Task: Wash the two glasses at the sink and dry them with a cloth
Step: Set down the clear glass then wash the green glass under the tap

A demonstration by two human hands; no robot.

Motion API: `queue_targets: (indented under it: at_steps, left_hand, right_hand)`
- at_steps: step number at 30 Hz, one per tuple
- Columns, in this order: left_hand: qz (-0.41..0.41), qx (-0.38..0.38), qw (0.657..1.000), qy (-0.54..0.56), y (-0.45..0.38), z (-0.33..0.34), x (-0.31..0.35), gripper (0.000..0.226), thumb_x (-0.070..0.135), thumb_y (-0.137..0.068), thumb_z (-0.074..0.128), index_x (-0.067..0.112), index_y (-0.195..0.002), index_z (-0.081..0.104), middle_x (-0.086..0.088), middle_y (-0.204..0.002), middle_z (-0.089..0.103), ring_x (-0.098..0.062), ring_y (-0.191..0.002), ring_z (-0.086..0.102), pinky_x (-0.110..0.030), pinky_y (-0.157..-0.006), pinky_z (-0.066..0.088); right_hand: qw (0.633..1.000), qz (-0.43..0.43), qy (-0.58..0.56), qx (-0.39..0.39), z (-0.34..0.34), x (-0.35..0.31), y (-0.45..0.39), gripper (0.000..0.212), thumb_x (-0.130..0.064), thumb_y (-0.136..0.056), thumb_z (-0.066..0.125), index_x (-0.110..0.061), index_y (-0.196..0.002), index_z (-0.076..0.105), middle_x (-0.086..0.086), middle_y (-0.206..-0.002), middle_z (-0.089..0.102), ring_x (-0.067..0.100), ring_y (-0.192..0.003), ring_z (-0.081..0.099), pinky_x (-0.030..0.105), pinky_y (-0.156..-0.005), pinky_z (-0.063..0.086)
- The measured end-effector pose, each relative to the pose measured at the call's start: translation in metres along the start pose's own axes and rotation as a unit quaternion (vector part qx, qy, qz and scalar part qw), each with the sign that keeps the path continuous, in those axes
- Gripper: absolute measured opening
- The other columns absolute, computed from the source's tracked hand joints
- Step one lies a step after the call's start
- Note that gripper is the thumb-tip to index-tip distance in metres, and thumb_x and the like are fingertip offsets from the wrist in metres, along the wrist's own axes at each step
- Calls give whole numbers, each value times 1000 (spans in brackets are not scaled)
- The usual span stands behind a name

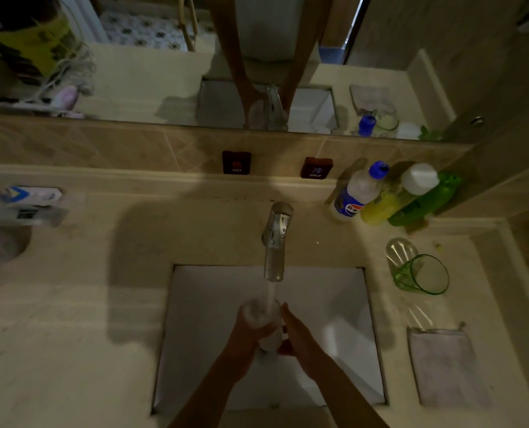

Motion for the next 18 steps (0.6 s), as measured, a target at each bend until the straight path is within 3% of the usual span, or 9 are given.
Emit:
queue_targets:
  at_steps: [2, 5, 7, 8, 10, 12, 14, 16, 18]
  left_hand:
    - [2, 29, 1000, 7, -5, -2, -2, 58, 20, -74, 88, 17, -125, 61, -15, -118, 70, -32, -101, 73, -49, -78, 62]
    - [-84, 68, 992, 63, -1, -3, -11, 89, 19, -68, 90, 20, -139, 36, -8, -130, 58, -27, -105, 69, -37, -71, 62]
    - [-100, 60, 990, 76, 0, -3, -17, 87, 21, -70, 89, 15, -141, 39, -12, -135, 59, -31, -114, 66, -38, -75, 61]
    - [-107, 60, 988, 98, 1, -2, -18, 81, 20, -72, 87, 12, -140, 43, -14, -133, 62, -31, -114, 67, -39, -75, 60]
    - [-117, 47, 982, 142, 6, 1, -18, 68, 22, -77, 78, 10, -138, 50, -17, -127, 68, -32, -108, 70, -42, -71, 60]
    - [-124, 26, 980, 155, 8, 3, -19, 58, 27, -86, 70, 10, -139, 52, -23, -132, 63, -38, -111, 67, -47, -73, 58]
    - [-139, 46, 977, 157, 6, 6, -19, 55, 29, -94, 65, 13, -142, 44, -25, -136, 58, -43, -118, 62, -55, -82, 57]
    - [-146, 117, 973, 132, 4, 8, -15, 54, 31, -94, 68, 22, -137, 36, -17, -133, 56, -41, -115, 63, -56, -86, 58]
    - [-131, 177, 972, 86, 2, 10, -13, 58, 34, -91, 71, 20, -135, 36, -15, -130, 55, -38, -112, 64, -51, -84, 59]
  right_hand:
    - [998, -34, 43, 19, -3, 5, -2, 53, -60, -97, 34, -22, -125, 58, 10, -113, 68, 27, -98, 68, 36, -80, 58]
    - [992, -99, 62, 47, -6, 7, -2, 51, -53, -98, 39, -13, -115, 65, 15, -107, 70, 27, -96, 66, 39, -86, 55]
    - [988, -140, 49, 53, -6, 8, -2, 66, -58, -87, 44, 0, -106, 67, 29, -109, 67, 30, -94, 65, 42, -87, 52]
    - [986, -157, 16, 45, -5, 9, -2, 63, -55, -86, 46, 2, -101, 68, 34, -109, 65, 29, -91, 65, 41, -83, 52]
    - [985, -165, -38, 30, -1, 15, -4, 35, -33, -99, 44, -11, -99, 71, 28, -113, 68, 19, -90, 70, 31, -80, 56]
    - [987, -155, 12, 46, 6, 21, -4, 28, -26, -104, 41, -20, -117, 65, 11, -126, 65, 7, -102, 67, 21, -86, 55]
    - [978, -168, 92, 80, 12, 24, -3, 41, -26, -104, 41, -17, -145, 41, 2, -138, 52, 8, -115, 54, 13, -90, 49]
    - [965, -191, 150, 94, 20, 24, 1, 53, -27, -104, 40, -16, -153, 23, -6, -134, 42, 5, -116, 45, 2, -77, 44]
    - [948, -223, 199, 105, 27, 25, 5, 53, -26, -104, 39, -15, -153, 23, -9, -130, 40, 0, -115, 44, 0, -80, 38]
Point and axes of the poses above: each hand's wrist, its own y-axis away from the middle knuckle, its own z-axis out of the palm, x = y × z, the point moved 3 cm from there along -y, towards the middle knuckle
